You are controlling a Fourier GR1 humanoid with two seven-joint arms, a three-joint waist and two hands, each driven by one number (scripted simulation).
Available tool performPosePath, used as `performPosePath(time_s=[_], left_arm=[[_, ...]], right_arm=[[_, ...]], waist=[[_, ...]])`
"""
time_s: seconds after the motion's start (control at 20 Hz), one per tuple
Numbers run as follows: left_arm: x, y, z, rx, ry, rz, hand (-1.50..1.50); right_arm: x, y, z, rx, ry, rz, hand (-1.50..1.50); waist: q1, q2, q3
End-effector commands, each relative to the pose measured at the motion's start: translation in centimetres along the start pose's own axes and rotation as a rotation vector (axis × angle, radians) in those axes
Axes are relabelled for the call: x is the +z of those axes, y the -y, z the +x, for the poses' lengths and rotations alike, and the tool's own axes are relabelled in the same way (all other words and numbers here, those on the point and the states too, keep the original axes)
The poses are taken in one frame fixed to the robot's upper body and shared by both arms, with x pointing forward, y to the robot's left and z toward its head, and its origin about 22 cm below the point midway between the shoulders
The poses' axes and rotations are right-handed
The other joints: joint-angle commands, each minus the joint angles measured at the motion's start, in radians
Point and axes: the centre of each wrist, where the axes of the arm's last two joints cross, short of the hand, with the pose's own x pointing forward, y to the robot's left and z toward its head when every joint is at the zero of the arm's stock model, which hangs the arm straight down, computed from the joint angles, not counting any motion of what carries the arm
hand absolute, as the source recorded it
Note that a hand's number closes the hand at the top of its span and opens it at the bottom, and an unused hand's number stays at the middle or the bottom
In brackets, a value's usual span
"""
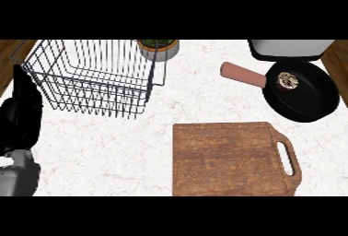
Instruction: Pick the cupcake from the cutting board and place it in the pot
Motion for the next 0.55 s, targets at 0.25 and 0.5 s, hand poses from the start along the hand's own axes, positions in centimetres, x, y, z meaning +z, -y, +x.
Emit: performPosePath(time_s=[0.25, 0.5], left_arm=[[0.2, 2.0, -2.0, 0.028, -0.022, -0.105, 0.00], [0.5, 0.9, -1.1, 0.031, -0.012, -0.093, 0.00]], right_arm=[[1.4, 6.3, -1.1, 0.010, -0.004, 0.048, -1.50], [2.2, 8.2, -1.9, 0.006, -0.022, 0.038, -1.50]], waist=[[-0.007, 0.006, -0.003], [0.004, 0.007, -0.002]])
